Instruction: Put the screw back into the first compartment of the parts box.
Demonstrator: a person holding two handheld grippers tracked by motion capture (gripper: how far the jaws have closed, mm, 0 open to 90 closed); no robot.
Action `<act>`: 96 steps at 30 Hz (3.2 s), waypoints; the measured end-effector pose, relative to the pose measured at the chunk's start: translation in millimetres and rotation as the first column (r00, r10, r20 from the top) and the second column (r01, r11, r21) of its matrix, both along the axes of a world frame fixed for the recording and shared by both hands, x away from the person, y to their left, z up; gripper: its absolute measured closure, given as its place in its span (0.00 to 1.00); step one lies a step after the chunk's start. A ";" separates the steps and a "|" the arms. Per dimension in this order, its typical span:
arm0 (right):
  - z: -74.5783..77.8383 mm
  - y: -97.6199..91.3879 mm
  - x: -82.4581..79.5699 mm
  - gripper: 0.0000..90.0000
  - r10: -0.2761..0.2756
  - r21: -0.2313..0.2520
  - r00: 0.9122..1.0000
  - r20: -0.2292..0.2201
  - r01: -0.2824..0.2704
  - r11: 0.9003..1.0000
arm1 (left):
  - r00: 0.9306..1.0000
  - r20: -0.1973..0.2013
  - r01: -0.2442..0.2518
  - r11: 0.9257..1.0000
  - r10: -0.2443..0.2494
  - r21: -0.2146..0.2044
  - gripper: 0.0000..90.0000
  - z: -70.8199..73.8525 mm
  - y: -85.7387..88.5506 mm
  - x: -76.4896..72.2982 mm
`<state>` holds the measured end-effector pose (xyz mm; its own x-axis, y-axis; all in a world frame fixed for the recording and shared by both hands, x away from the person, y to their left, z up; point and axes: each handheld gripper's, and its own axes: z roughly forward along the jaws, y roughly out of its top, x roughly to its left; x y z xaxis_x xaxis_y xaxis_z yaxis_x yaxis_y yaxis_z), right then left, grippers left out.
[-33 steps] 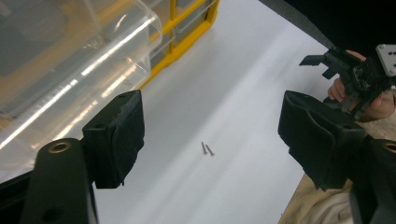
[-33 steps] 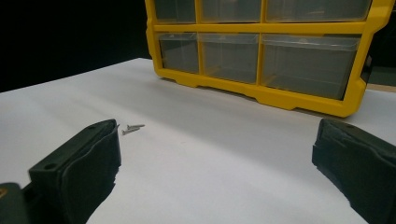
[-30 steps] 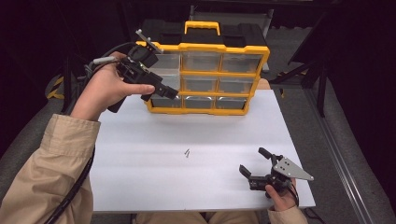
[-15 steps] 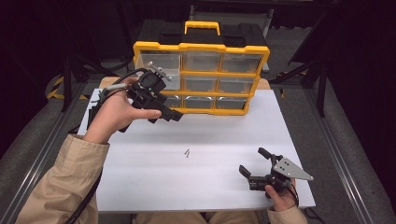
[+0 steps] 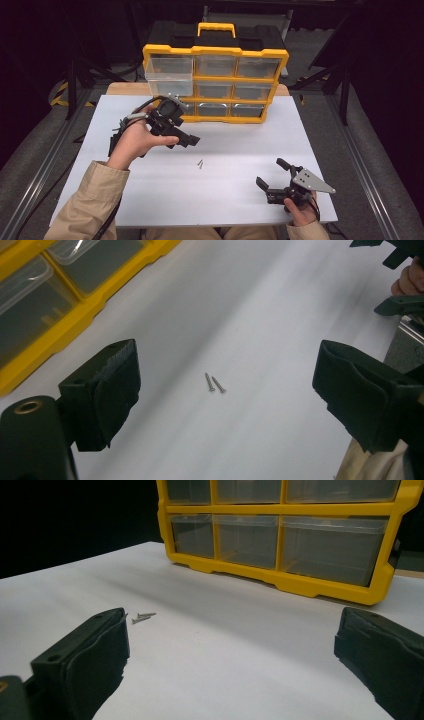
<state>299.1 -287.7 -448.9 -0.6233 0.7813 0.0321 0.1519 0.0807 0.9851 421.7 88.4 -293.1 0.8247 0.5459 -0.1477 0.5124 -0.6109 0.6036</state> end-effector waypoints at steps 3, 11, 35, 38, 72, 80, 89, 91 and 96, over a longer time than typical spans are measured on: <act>-0.1 -0.1 0.1 0.02 0.001 -0.007 1.000 0.002 -0.001 1.000 | 1.000 -0.007 -0.010 1.000 0.010 -0.009 0.14 -12.9 -1.6 -0.9; -0.1 -0.3 0.1 0.02 0.001 -0.008 1.000 0.002 -0.001 1.000 | 1.000 -0.009 -0.014 1.000 0.013 -0.024 0.13 -47.3 -9.0 -2.0; -0.2 0.4 0.1 0.02 0.002 -0.005 1.000 0.005 -0.002 1.000 | 0.993 0.051 -0.104 0.994 0.105 -0.023 0.50 -125.7 -16.3 -4.7; -0.3 0.5 0.1 0.02 0.004 -0.004 1.000 0.006 -0.004 1.000 | 0.993 0.039 -0.110 0.993 0.111 -0.036 0.55 -135.6 -19.3 -3.5; -0.5 1.6 -0.1 0.02 0.011 -0.018 1.000 0.009 -0.011 1.000 | 0.989 -0.016 -0.147 0.989 0.147 0.014 0.98 -154.5 -31.3 -1.8; 0.1 0.6 -0.7 0.02 0.007 -0.012 1.000 0.011 -0.006 1.000 | 0.985 -0.116 -0.129 0.992 0.129 -0.001 0.98 -142.6 -24.6 3.9; -0.1 0.6 -0.3 0.02 0.006 -0.012 1.000 0.010 -0.006 1.000 | 0.979 -0.203 -0.041 0.999 0.035 -0.026 0.98 -86.5 -14.4 6.9; -0.1 0.6 -0.3 0.02 0.006 -0.013 1.000 0.010 -0.006 1.000 | 0.977 -0.212 -0.017 1.000 0.011 -0.026 0.98 -71.4 -13.5 7.8; -0.1 0.4 -0.1 0.02 0.005 -0.013 1.000 0.010 -0.005 1.000 | 0.981 -0.191 0.040 0.999 -0.040 -0.007 0.98 -31.3 -15.1 6.9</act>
<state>298.9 -287.4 -449.0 -0.6277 0.7783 0.0160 0.1415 0.0939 0.9855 428.7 73.3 -324.3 0.8025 0.5123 -0.3060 0.5934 -0.6314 0.4992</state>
